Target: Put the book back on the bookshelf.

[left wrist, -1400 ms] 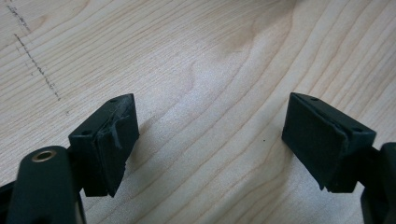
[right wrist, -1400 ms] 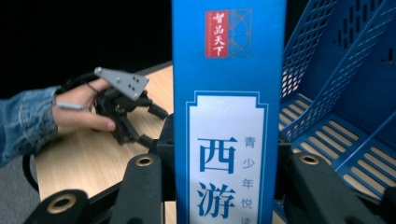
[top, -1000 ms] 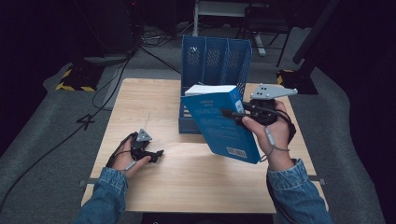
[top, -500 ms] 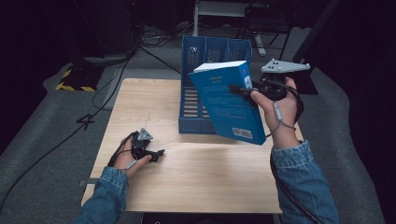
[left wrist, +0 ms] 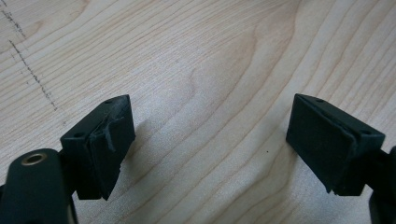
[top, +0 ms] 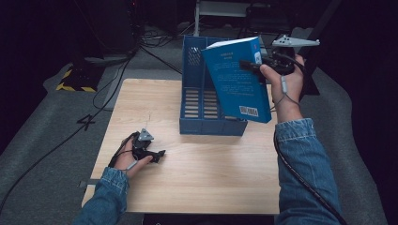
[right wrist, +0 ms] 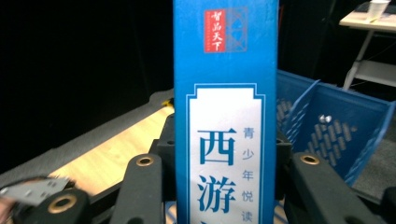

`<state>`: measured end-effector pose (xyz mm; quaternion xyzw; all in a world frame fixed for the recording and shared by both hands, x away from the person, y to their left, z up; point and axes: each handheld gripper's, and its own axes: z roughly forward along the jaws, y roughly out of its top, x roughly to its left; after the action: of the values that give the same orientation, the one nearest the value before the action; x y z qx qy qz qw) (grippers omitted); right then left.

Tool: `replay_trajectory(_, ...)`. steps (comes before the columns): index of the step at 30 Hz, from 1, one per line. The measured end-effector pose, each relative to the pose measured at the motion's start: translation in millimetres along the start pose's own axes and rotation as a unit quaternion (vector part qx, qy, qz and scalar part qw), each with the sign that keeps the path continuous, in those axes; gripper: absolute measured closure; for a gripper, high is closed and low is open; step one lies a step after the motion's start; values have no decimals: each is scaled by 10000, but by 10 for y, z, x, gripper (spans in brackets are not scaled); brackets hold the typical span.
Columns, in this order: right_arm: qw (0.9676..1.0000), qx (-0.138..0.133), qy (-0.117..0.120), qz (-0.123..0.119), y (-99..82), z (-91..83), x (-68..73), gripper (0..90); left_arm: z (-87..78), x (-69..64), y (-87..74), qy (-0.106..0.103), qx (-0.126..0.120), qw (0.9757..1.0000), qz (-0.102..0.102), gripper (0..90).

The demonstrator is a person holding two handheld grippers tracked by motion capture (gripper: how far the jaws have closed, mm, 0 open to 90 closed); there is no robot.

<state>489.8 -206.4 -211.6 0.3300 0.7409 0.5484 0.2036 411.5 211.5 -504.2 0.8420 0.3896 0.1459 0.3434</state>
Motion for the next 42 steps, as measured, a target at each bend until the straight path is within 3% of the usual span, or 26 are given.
replay_trajectory(7, 9995, -229, 12, 230, -89, 68, -330, 619, 2, 2, 5, 7, 21, 10000, 24, 155)
replay_trajectory(13, 9994, -263, -7, 222, -180, 106, -542, 619, 6, -7, 7, 33, 21, 10000, -9, 155)
replay_trajectory(24, 9972, -592, -74, 445, -395, 68, -869, 618, 15, -13, 14, 63, 6, 10000, -68, 155)
replay_trajectory(27, 9959, -645, -189, 602, -459, 79, -964, 619, 15, -13, 14, 62, 7, 10000, -69, 154)
replay_trajectory(35, 9924, -724, -331, 943, -484, 81, -1121, 618, 14, -11, 15, 62, 16, 10000, -56, 154)
replay_trajectory(42, 9886, -716, -556, 1204, -462, 112, -1126, 618, 14, -11, 14, 62, 17, 10000, -54, 155)
